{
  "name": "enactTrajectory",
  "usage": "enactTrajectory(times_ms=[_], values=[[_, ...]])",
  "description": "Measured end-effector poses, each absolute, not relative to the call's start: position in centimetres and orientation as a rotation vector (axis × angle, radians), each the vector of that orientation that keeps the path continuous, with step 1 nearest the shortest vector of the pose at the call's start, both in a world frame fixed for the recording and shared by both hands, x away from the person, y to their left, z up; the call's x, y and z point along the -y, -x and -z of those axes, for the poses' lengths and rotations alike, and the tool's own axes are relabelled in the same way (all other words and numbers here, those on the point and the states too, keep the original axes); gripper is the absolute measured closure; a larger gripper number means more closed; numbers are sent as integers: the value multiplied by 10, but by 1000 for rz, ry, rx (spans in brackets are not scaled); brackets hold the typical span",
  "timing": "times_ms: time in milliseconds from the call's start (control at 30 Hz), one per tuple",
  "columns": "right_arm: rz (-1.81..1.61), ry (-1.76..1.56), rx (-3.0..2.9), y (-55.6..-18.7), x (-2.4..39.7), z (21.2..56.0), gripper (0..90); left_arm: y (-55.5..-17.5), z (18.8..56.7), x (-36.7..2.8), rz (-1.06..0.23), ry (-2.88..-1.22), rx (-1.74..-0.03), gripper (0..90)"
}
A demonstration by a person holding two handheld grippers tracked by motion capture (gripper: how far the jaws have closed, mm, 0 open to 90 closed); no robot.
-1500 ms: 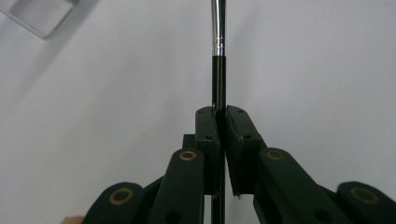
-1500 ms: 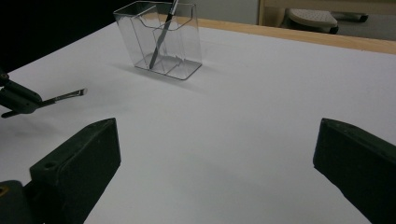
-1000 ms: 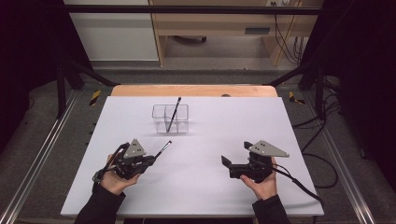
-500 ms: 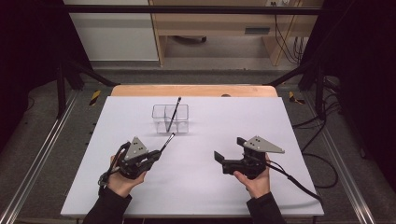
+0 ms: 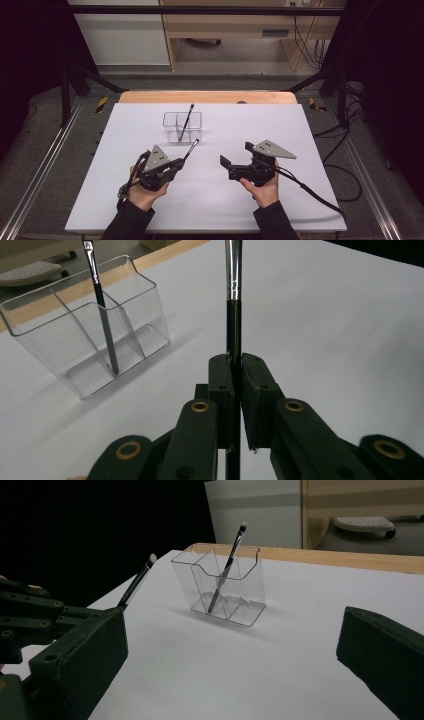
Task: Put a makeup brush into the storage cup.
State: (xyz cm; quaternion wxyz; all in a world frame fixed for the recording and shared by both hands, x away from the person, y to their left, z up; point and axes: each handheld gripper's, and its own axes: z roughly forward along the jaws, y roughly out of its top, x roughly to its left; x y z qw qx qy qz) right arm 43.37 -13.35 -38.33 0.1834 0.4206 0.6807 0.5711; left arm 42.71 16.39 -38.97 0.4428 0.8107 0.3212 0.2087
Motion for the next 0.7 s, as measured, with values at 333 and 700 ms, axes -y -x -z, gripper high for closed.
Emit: enactTrajectory(times_ms=[333,700], values=[[-1647,-1194,-1906,-436,127,382,23,-425,388,-143,-497,-1983,-775,834],[-1673,-1247,-1893,-440,121,386,51,-421,391,-131,-509,-1952,-763,834]])
